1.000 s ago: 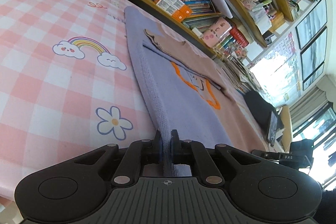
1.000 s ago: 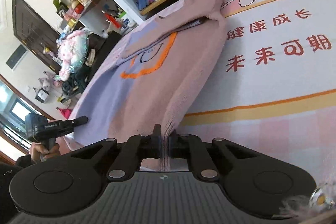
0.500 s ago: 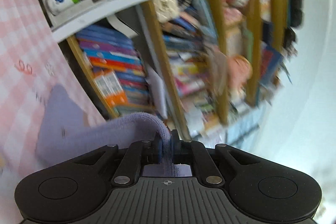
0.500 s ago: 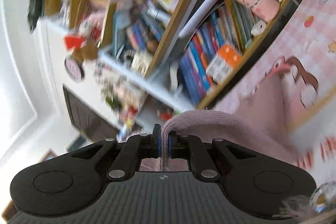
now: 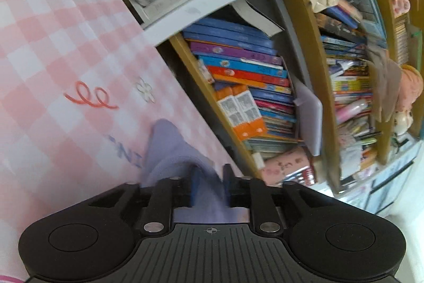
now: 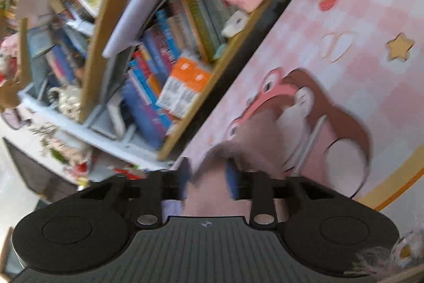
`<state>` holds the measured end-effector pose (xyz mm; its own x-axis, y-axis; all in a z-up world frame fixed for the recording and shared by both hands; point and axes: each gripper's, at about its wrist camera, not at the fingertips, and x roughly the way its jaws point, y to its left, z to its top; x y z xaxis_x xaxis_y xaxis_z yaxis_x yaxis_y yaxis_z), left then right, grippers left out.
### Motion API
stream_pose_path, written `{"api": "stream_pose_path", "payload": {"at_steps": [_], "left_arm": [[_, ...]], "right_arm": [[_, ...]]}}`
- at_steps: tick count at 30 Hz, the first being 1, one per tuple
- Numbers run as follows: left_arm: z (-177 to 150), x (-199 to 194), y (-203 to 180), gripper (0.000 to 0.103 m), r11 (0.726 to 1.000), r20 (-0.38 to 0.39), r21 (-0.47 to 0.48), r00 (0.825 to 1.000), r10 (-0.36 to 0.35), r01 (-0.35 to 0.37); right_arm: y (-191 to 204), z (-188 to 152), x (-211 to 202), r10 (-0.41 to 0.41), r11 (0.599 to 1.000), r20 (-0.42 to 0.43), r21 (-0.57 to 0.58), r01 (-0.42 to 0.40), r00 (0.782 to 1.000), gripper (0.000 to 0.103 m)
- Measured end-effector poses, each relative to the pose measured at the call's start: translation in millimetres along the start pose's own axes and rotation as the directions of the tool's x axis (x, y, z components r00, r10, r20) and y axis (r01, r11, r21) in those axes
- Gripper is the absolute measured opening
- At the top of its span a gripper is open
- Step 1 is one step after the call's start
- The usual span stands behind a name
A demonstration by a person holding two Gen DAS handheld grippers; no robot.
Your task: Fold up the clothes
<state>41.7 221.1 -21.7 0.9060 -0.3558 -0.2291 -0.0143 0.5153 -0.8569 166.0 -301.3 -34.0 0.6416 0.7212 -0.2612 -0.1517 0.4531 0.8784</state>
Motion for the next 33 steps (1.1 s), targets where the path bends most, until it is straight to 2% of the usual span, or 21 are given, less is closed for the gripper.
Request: {"api": "stream_pose_path", "payload": {"at_steps": [2, 3, 5, 8, 10, 11, 12, 14, 15, 17, 18, 19, 21, 24, 26, 27, 28, 29, 30, 31, 33], "left_arm": [[0, -15, -13, 0.052, 0.988, 0.070, 0.139, 0.996, 0.059, -0.068], [-1, -23, -20, 0.055, 0.970, 0.111, 0.215, 0.990, 0.088, -0.110], [-7, -25, -34, 0.055, 0.904, 0.152, 0.369, 0.973, 0.172, -0.217], [-18, -15, -47, 0.054, 0.831, 0.094, 0.505, 0.972, 0.217, -0.234], [-24, -4, -49, 0.054, 0.799, 0.064, 0.548, 0.965, 0.255, -0.248], [-27, 2, -50, 0.051, 0.784, 0.051, 0.565, 0.960, 0.275, -0.255], [-27, 7, -48, 0.046, 0.783, 0.038, 0.565, 0.956, 0.291, -0.261], [-24, 14, -41, 0.006, 0.798, 0.013, 0.542, 0.953, 0.304, -0.263], [-21, 12, -39, 0.006, 0.822, 0.010, 0.519, 0.963, 0.269, -0.235], [-17, 0, -42, 0.006, 0.861, 0.037, 0.481, 0.985, 0.170, -0.166], [-15, -5, -44, 0.006, 0.872, 0.060, 0.468, 0.990, 0.128, -0.141], [-14, -6, -45, 0.006, 0.876, 0.072, 0.462, 0.990, 0.119, -0.139], [-12, 0, -44, 0.006, 0.876, 0.067, 0.454, 0.986, 0.151, -0.165], [-14, 16, -28, 0.007, 0.879, 0.012, 0.427, 0.974, 0.227, -0.210], [-13, 16, -25, 0.011, 0.883, 0.011, 0.420, 0.974, 0.226, -0.210], [-13, 15, -25, 0.012, 0.885, 0.013, 0.417, 0.975, 0.222, -0.207], [-12, 14, -24, 0.018, 0.889, 0.014, 0.412, 0.977, 0.211, -0.198], [-12, 12, -23, 0.029, 0.895, 0.014, 0.406, 0.981, 0.196, -0.184], [-13, 12, -23, 0.034, 0.895, 0.014, 0.406, 0.981, 0.194, -0.183], [-13, 12, -22, 0.040, 0.893, 0.014, 0.409, 0.980, 0.198, -0.186], [-14, 17, -20, 0.040, 0.895, -0.010, 0.404, 0.978, 0.211, -0.189]], "right_arm": [[2, 5, -9, -0.010, 0.999, 0.022, -0.046, 0.011, 1.000, 0.038], [4, 7, -14, -0.014, 0.997, 0.034, -0.078, 0.017, 0.999, 0.039], [16, 6, -20, -0.072, 0.973, 0.032, -0.218, 0.077, 0.997, 0.039], [38, -6, -14, -0.218, 0.874, 0.007, -0.443, 0.198, 0.976, 0.037], [47, -17, -5, -0.295, 0.795, 0.008, -0.552, 0.250, 0.956, 0.033], [47, -21, -1, -0.320, 0.773, 0.010, -0.575, 0.268, 0.947, 0.029], [47, -25, 3, -0.345, 0.750, 0.013, -0.598, 0.284, 0.939, 0.023], [44, -25, 7, -0.334, 0.754, 0.000, -0.599, 0.268, 0.942, 0.011], [46, -23, 5, -0.316, 0.762, 0.006, -0.594, 0.257, 0.949, 0.007], [51, -17, -5, -0.246, 0.792, 0.022, -0.571, 0.215, 0.969, 0.007], [53, -13, -11, -0.196, 0.813, 0.034, -0.553, 0.182, 0.980, 0.007], [54, -9, -15, -0.170, 0.831, 0.046, -0.529, 0.168, 0.984, 0.007], [54, -9, -9, -0.201, 0.818, 0.063, -0.537, 0.203, 0.977, 0.007], [39, -13, 15, -0.322, 0.793, 0.022, -0.540, 0.282, 0.947, 0.007], [29, -13, 16, -0.310, 0.815, 0.016, -0.510, 0.274, 0.951, 0.008], [28, -10, 14, -0.300, 0.827, 0.011, -0.495, 0.265, 0.954, 0.012], [27, -9, 12, -0.295, 0.833, 0.011, -0.487, 0.263, 0.955, 0.016], [25, -7, 10, -0.297, 0.837, 0.012, -0.478, 0.266, 0.955, 0.019], [23, -6, 8, -0.299, 0.841, 0.014, -0.469, 0.270, 0.954, 0.027], [19, -5, 7, -0.300, 0.848, 0.008, -0.455, 0.271, 0.954, 0.028], [15, -7, 7, -0.284, 0.868, -0.010, -0.427, 0.253, 0.959, 0.028]]}}
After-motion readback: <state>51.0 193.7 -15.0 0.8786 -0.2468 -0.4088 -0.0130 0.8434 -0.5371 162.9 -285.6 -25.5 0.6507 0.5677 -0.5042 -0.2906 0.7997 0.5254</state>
